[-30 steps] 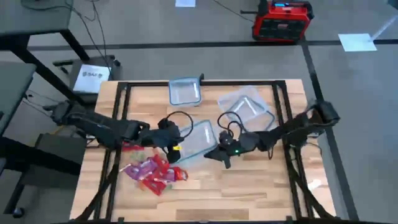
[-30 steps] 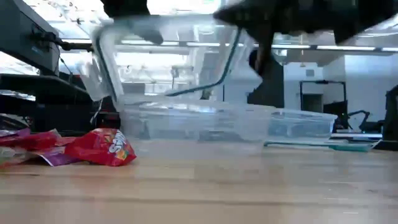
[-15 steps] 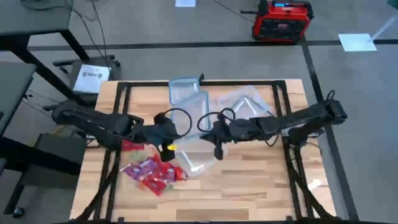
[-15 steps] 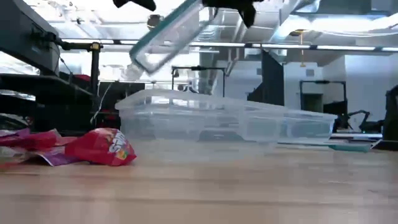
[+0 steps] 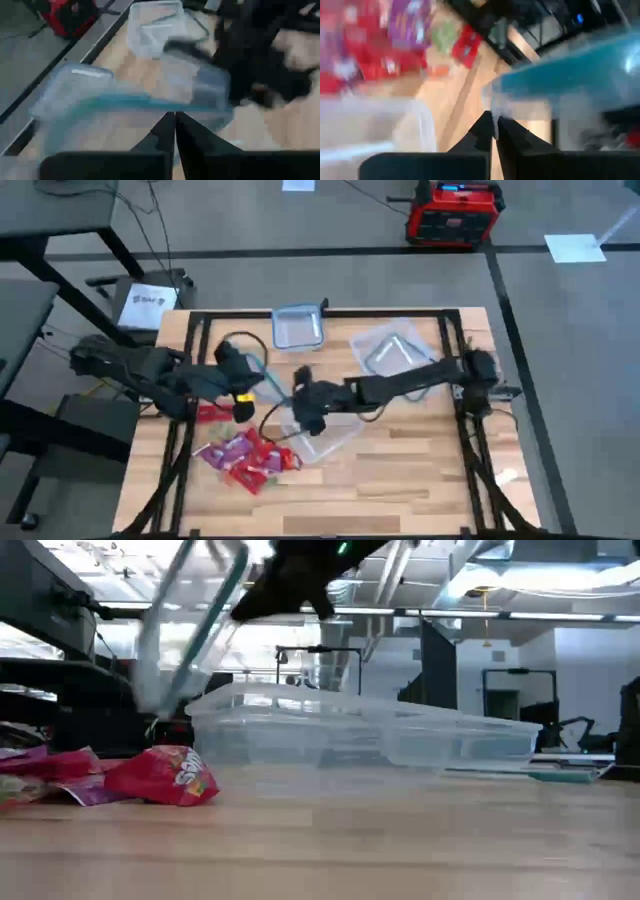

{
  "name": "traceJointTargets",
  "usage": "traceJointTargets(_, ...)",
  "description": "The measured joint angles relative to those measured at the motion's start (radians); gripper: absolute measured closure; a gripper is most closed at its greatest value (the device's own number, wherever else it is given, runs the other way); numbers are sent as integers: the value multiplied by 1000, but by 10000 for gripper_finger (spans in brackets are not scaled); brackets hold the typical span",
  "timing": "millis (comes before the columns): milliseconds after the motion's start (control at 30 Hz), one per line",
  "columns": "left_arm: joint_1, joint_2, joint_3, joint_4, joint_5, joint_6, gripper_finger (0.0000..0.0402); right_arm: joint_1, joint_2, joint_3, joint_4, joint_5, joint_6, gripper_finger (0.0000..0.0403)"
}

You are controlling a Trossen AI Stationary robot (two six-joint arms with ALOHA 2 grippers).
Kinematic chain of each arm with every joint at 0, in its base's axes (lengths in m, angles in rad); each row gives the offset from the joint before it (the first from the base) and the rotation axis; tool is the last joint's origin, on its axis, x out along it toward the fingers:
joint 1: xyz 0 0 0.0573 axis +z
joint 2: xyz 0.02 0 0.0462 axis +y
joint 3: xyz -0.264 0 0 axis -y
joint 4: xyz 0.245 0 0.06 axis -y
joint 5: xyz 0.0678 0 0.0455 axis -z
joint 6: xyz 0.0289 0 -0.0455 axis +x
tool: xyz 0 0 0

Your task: Sort candy

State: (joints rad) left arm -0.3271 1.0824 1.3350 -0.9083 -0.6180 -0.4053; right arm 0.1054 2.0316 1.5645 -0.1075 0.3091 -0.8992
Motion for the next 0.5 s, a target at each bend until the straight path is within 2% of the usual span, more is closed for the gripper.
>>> traceJointTargets(167, 1, -20, 0, -25, -2, -5, 402, -54, 143, 108, -92, 144, -225, 403)
traceJointTargets(267, 0, -19, 0, -28, -1, -1, 402, -86, 194, 172, -152, 172, -326, 403)
traceJointTargets(367, 5, -19, 0, -29, -9, 0, 402, -109, 233, 224, -194, 173, -365, 403)
traceJointTargets(500, 7, -19, 0, -29, -51, 0, 402, -135, 270, 276, -201, 186, -337, 403)
